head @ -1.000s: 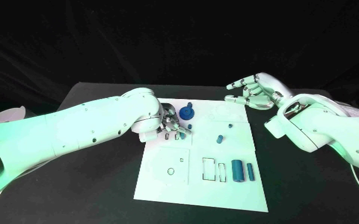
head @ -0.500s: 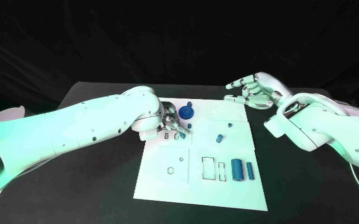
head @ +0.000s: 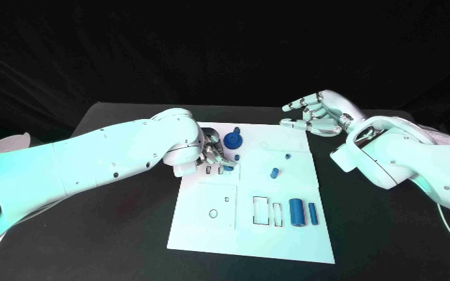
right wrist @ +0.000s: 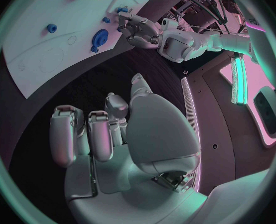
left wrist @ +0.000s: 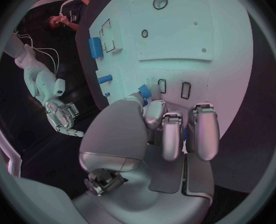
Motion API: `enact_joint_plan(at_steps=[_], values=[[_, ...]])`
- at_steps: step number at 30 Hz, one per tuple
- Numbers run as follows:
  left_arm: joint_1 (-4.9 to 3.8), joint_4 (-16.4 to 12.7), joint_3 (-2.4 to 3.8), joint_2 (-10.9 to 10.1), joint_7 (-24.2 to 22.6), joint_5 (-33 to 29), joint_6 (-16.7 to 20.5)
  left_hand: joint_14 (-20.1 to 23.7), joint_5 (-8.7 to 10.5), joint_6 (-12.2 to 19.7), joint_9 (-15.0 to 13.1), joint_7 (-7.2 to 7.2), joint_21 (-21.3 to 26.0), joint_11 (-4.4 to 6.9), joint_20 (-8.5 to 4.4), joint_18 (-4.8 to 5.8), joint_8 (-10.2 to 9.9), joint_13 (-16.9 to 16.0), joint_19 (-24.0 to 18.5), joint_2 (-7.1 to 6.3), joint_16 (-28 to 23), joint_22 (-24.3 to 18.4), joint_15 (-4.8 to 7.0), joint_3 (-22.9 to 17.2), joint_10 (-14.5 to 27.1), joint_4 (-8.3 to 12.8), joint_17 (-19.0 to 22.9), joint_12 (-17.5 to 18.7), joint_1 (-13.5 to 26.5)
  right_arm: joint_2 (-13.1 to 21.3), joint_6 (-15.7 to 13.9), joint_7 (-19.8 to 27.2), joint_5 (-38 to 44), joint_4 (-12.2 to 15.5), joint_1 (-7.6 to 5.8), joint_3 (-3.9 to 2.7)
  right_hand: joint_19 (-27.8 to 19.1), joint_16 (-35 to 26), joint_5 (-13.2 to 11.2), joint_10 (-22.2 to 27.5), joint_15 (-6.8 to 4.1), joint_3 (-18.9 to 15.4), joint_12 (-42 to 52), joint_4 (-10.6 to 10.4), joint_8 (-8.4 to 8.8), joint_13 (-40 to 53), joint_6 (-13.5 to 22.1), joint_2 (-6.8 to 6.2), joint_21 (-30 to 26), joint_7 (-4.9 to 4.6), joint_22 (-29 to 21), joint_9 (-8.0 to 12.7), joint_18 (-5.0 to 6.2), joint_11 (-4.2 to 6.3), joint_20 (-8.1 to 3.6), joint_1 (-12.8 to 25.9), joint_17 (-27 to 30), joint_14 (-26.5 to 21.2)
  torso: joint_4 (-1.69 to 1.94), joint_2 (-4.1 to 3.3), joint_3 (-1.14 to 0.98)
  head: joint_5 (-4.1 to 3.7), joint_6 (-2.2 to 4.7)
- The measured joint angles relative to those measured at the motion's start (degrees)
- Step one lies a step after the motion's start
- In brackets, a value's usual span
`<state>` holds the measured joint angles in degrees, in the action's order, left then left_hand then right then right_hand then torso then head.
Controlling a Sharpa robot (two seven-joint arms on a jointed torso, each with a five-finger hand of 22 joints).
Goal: Assemble the parts on the task board
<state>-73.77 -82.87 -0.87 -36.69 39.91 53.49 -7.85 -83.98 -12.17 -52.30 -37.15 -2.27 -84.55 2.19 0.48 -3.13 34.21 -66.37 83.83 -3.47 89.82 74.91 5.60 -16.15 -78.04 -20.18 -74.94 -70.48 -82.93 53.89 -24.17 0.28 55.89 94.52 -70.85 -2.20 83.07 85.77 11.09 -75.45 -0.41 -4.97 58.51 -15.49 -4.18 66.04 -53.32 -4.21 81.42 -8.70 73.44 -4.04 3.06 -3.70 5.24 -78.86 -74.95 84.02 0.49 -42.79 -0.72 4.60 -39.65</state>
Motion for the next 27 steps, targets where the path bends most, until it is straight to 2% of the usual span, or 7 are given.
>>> enact_joint_plan(at_steps=[1,2,7,13,19,27], values=[[0.03,-0.1,-0.03,-0.1,0.0,0.0,0.1,0.0,0.00,0.0,-0.2,-0.01,0.0,0.00,0.00,0.00,0.0,-0.9,0.0,-2.58,0.0,0.0,0.00,-1.2,0.0,-0.1,0.0,0.0,-0.9,0.0,0.0,0.0,0.0,0.0,0.00,0.00,0.0,0.0,0.0,0.0,0.00,0.0,0.0,0.0,0.00,0.0,0.0,0.00,0.0,0.00,0.0,0.0,0.00,0.00,0.00,0.0,0.0,0.0,0.01,0.00,0.00,-0.01,0.00],[0.05,-0.3,-0.04,-0.3,0.0,0.0,0.1,0.0,0.00,0.0,-0.5,-0.01,0.0,0.00,0.00,0.00,0.3,-1.5,0.0,-4.10,0.0,0.0,0.02,-3.1,0.0,-0.1,0.0,0.0,-0.5,0.0,0.0,0.0,0.0,0.0,0.01,0.01,0.0,0.0,0.0,0.0,0.00,0.0,0.0,0.0,0.00,0.0,0.0,0.00,0.0,0.00,0.0,0.0,0.00,0.00,0.00,0.0,0.0,0.0,0.00,0.00,0.00,-0.01,-0.02],[0.07,-1.3,-0.05,-1.2,0.1,0.0,1.1,0.0,0.00,-0.1,-2.0,-0.08,0.0,0.28,0.00,0.00,0.9,-2.0,0.0,-7.15,0.0,0.0,0.05,-8.3,-0.9,0.1,0.0,-0.7,2.2,0.0,0.0,0.0,0.0,-0.1,0.01,0.02,0.0,0.0,0.0,0.0,0.00,0.0,0.0,0.0,0.00,0.0,0.0,0.00,0.0,0.00,0.0,0.0,0.00,0.00,0.00,0.0,0.0,0.0,0.07,0.03,-0.01,0.00,-0.04],[0.07,-3.0,0.01,-2.7,0.0,-0.1,2.7,0.0,0.28,-0.2,-2.5,-0.06,0.0,0.28,0.00,0.00,1.0,-2.0,0.0,-7.25,0.0,0.0,0.05,-9.8,-0.9,1.0,0.0,-0.7,4.4,-0.1,0.0,0.0,0.0,-0.2,0.01,0.04,0.0,-0.2,0.0,0.0,0.00,0.0,-0.2,0.0,0.00,-0.1,0.0,0.00,-0.2,0.00,0.0,0.0,0.00,0.00,0.00,0.0,0.0,0.0,0.19,0.06,-0.08,0.20,0.01],[0.07,-3.9,0.03,-3.9,0.0,-0.1,3.8,0.0,0.32,-0.3,-2.7,-0.07,0.0,0.28,0.00,-0.01,1.0,-2.1,0.0,-7.56,0.0,0.0,0.05,-10.2,-0.9,1.3,0.0,-0.7,4.7,-0.1,0.0,0.0,0.0,-0.2,0.06,0.05,0.0,-0.2,0.2,0.0,0.00,0.0,-0.2,0.0,0.00,-0.1,0.0,0.00,-0.2,0.00,-0.1,0.0,0.00,0.00,0.00,0.0,0.0,0.0,0.34,0.07,-0.23,0.36,0.02],[0.07,-3.6,0.03,-4.1,0.0,0.6,4.5,0.0,0.48,-0.3,-2.7,-0.08,0.0,0.08,0.00,0.00,1.0,-2.3,0.0,-7.86,0.0,0.0,0.05,-10.3,-1.1,1.4,0.0,-0.7,5.0,-0.1,0.0,0.0,0.0,-0.2,0.09,0.07,0.0,-0.2,0.2,0.0,0.00,0.0,-0.2,0.0,0.00,-0.1,0.0,0.00,-0.2,0.00,-0.1,0.0,0.00,0.00,0.00,0.0,0.0,0.0,0.33,0.09,-0.25,0.64,0.00]])
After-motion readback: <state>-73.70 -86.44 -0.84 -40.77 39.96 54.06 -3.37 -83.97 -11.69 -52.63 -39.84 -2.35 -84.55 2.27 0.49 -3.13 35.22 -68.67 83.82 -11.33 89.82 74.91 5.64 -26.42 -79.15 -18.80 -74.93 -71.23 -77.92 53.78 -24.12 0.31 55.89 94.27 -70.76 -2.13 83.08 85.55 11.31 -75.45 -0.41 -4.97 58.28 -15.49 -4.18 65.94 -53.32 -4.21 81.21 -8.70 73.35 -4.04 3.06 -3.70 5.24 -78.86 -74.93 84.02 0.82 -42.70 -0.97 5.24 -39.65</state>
